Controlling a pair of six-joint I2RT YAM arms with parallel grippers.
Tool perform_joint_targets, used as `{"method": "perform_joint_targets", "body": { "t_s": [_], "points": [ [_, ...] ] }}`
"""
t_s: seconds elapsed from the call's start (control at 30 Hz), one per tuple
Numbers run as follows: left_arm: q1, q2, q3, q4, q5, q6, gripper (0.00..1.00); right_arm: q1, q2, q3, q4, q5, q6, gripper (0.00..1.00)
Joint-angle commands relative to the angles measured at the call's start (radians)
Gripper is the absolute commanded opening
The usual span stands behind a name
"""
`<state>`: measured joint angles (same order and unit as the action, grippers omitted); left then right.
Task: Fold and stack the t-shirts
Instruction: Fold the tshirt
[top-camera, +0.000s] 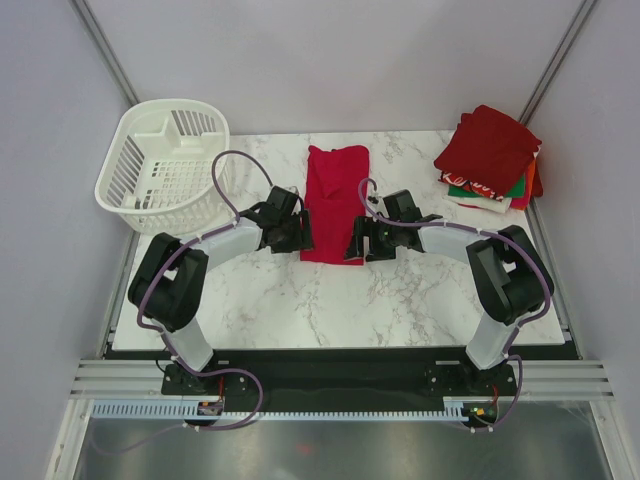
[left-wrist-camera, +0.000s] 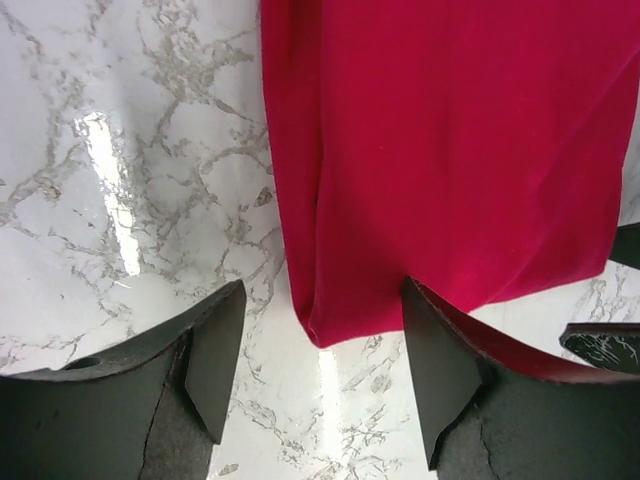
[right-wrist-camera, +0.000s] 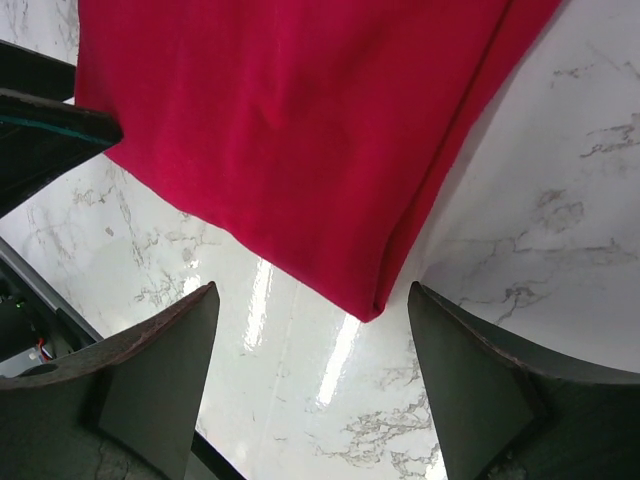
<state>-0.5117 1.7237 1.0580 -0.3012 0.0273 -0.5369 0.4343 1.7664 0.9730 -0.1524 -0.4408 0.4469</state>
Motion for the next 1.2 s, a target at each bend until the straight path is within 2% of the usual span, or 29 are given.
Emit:
{"method": "perform_joint_targets", "body": {
  "t_s": [0.0, 0.27, 0.33, 0.57, 0.7, 0.83, 0.9, 0.93, 0.97, 1.0, 1.07, 1.1, 1.17],
  "points": [
    [0.001, 0.007, 0.004, 0.034, -0.067, 0.000, 0.70, 0.003, 0.041, -0.036, -0.012, 0.024, -0.017, 0.85],
    [0.002, 0.091, -0.055, 0.034, -0.032, -0.072, 0.68, 0.001, 0.036, -0.053, -0.012, 0.024, -0.016, 0.84],
    [0.001, 0.103, -0.046, 0.036, -0.011, -0.080, 0.67, 0.001, 0.039, -0.054, -0.009, 0.016, -0.011, 0.80],
    [0.001, 0.131, -0.033, 0.036, 0.019, -0.081, 0.51, 0.001, 0.044, -0.063, 0.017, 0.007, 0.015, 0.51],
    [0.001, 0.146, -0.032, 0.037, 0.048, -0.092, 0.38, 0.001, 0.048, -0.074, 0.048, -0.004, 0.035, 0.51],
    [-0.008, 0.143, -0.038, 0.039, 0.074, -0.106, 0.37, 0.003, 0.048, -0.079, 0.066, 0.007, 0.049, 0.51],
    [-0.013, 0.137, -0.058, 0.056, 0.088, -0.110, 0.37, 0.001, 0.053, -0.080, 0.085, 0.016, 0.061, 0.48],
    [-0.014, 0.134, -0.065, 0.060, 0.098, -0.112, 0.37, 0.001, 0.057, -0.080, 0.089, 0.014, 0.064, 0.43],
    [-0.014, 0.129, -0.078, 0.072, 0.106, -0.115, 0.32, 0.003, 0.061, -0.080, 0.103, 0.013, 0.067, 0.31],
    [-0.014, 0.126, -0.082, 0.076, 0.114, -0.112, 0.18, 0.003, 0.068, -0.079, 0.109, 0.010, 0.072, 0.25],
    [-0.014, 0.117, -0.089, 0.076, 0.118, -0.107, 0.03, 0.001, 0.071, -0.077, 0.111, 0.004, 0.073, 0.09],
    [-0.014, 0.113, -0.092, 0.077, 0.120, -0.107, 0.02, 0.001, 0.070, -0.077, 0.111, 0.002, 0.073, 0.01],
    [-0.019, 0.082, -0.105, 0.074, 0.112, -0.107, 0.02, 0.001, 0.051, -0.089, 0.109, -0.006, 0.078, 0.00]
  ]
}}
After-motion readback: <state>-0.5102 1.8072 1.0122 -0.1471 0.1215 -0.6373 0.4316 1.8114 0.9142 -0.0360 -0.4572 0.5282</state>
